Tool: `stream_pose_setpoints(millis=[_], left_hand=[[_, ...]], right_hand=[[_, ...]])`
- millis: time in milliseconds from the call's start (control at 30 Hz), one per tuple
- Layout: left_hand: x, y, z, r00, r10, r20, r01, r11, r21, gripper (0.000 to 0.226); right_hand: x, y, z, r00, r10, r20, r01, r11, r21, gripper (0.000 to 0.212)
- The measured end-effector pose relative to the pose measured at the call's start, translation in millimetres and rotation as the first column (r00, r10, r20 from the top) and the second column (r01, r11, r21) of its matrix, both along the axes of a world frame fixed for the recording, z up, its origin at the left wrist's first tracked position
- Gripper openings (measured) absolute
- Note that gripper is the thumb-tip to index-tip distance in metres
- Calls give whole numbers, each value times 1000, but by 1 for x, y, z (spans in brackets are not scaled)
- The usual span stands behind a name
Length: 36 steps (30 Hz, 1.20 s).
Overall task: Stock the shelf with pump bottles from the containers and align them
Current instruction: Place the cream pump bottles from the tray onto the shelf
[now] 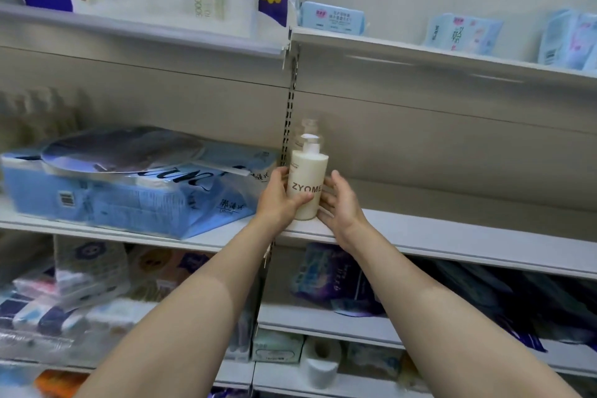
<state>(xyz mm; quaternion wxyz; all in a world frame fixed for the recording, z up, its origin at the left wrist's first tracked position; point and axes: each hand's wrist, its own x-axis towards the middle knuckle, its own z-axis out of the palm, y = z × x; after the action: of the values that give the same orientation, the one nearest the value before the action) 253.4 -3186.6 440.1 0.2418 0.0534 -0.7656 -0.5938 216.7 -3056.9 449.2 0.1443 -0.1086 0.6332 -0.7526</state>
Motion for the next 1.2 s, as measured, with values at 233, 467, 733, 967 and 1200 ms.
stream_pose_setpoints(millis=[233, 467, 733, 967, 1200], left_hand=[[-45, -23, 0, 997, -24, 79, 20, 999, 49, 67], [-60, -29, -6, 996, -42, 81, 37, 998, 58, 62], [-51, -30, -3, 986, -26, 166, 17, 998, 58, 59], [-7, -20, -23, 980, 106, 169, -142, 966, 217, 67], [51, 2, -34, 961, 253, 113, -274, 924, 268, 54]], right_hand=[[-47, -25, -4, 999, -47, 20, 46, 999, 24, 30], [-64, -33, -16, 999, -52, 14, 51, 998, 32, 33], [-44, -24, -4, 999, -33, -22, 35, 995, 95, 43], [-15, 7, -5, 995, -100, -16, 101, 978, 184, 59], [28, 35, -8, 993, -104, -46, 110, 984, 140, 33]])
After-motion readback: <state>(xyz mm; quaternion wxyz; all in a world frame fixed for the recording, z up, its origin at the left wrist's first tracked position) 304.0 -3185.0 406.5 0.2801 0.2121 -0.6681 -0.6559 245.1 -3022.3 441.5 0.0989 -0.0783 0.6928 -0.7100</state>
